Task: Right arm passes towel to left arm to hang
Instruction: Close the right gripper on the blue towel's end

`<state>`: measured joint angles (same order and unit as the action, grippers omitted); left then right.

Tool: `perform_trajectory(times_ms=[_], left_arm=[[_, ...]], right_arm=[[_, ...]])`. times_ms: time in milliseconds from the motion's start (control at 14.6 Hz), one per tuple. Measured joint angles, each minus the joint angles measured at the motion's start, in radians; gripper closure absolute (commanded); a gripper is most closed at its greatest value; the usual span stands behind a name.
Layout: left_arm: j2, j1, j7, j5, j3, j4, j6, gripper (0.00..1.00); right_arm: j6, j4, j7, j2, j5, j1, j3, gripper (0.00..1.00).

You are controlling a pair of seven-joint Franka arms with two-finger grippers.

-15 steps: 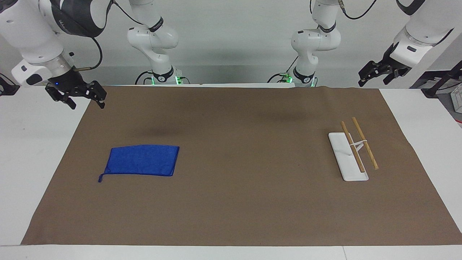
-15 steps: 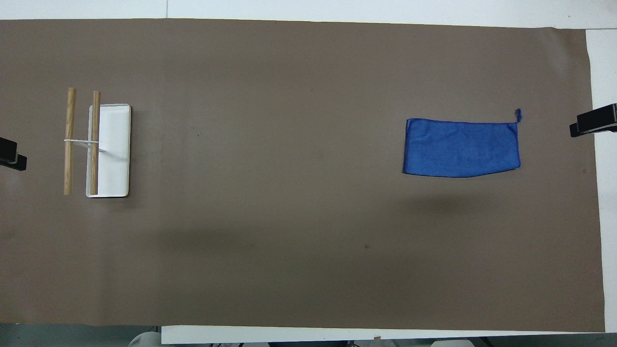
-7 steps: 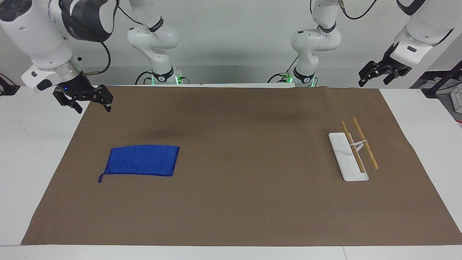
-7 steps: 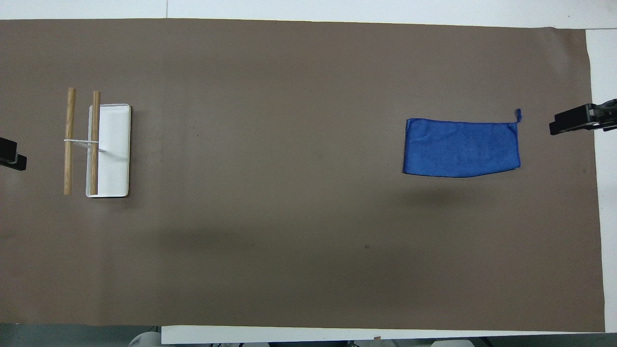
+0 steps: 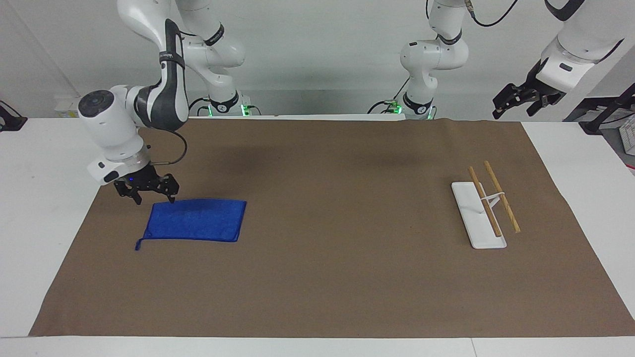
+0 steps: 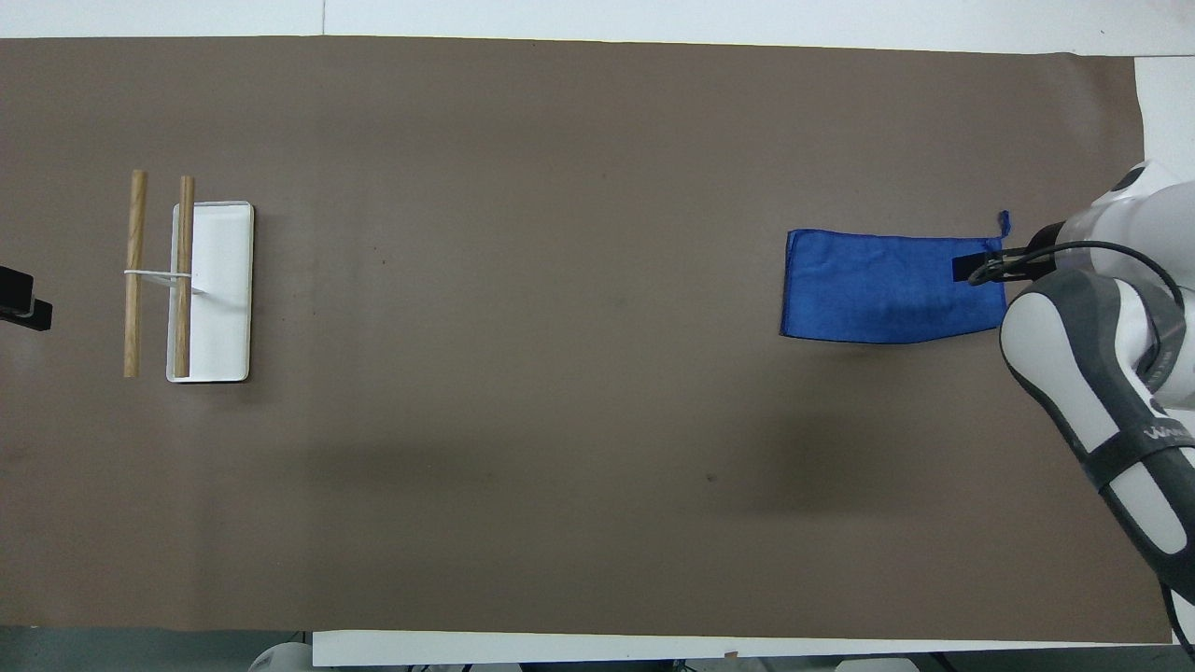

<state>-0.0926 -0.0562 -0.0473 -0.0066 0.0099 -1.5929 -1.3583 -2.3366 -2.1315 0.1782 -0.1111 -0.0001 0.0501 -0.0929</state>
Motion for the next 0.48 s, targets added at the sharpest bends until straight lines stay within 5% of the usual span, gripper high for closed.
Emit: perform_trajectory(times_ms=[480], left_arm=[[0.0,0.0,0.0,0.0,0.0,0.0,0.0,0.0]], right_arm=[[-0.126,-0.012,0.006,-0.097,0.0,-0.005,0.026,0.01]])
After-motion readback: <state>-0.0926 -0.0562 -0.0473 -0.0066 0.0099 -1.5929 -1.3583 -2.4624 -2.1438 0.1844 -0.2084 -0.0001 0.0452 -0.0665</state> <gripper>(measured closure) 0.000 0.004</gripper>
